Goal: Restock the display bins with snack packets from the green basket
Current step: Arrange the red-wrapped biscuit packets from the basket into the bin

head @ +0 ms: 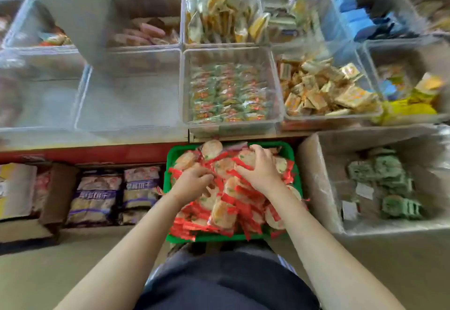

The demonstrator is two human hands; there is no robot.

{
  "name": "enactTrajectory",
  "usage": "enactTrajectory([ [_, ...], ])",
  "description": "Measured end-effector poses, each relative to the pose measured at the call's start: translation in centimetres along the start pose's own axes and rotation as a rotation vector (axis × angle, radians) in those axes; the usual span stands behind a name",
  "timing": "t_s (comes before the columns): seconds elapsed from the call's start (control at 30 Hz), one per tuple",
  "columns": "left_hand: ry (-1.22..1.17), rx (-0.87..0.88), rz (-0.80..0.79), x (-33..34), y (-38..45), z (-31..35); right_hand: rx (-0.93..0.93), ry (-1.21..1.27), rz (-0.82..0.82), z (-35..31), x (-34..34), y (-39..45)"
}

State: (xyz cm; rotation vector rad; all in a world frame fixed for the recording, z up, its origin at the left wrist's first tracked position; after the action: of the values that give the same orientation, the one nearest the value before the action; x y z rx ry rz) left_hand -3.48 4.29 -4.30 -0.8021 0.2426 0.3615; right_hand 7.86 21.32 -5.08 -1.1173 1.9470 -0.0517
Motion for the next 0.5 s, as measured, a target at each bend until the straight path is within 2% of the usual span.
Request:
enactTrajectory([
  [0.13,-0.026,-0.067,0.036,0.2,0.0,0.9,0.071,-0.087,-0.188,0.8,2.6,1.1],
  [0.3,-0.05,-0.075,0.044,0.1,0.0,1.7,0.033,-0.131,-0.311,1.1,3.9,1.5],
  [0.5,-0.088,-0.102,0.038,0.5,-0.1,1.2,0.046,0.038,-0.164,1.2,1.8,2.1],
])
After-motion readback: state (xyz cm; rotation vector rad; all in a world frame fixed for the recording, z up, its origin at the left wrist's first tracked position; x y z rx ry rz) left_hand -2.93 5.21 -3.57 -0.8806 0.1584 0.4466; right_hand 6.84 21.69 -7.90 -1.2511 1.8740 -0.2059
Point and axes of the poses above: each hand's wrist, its own y-axis towards the middle knuckle, its own x-axis out of the palm, z = x × y, the point moved 7 cm from there along y, towards the middle knuckle, and after that the axes turned 6 degrees about -z, right-handed, at the moved point
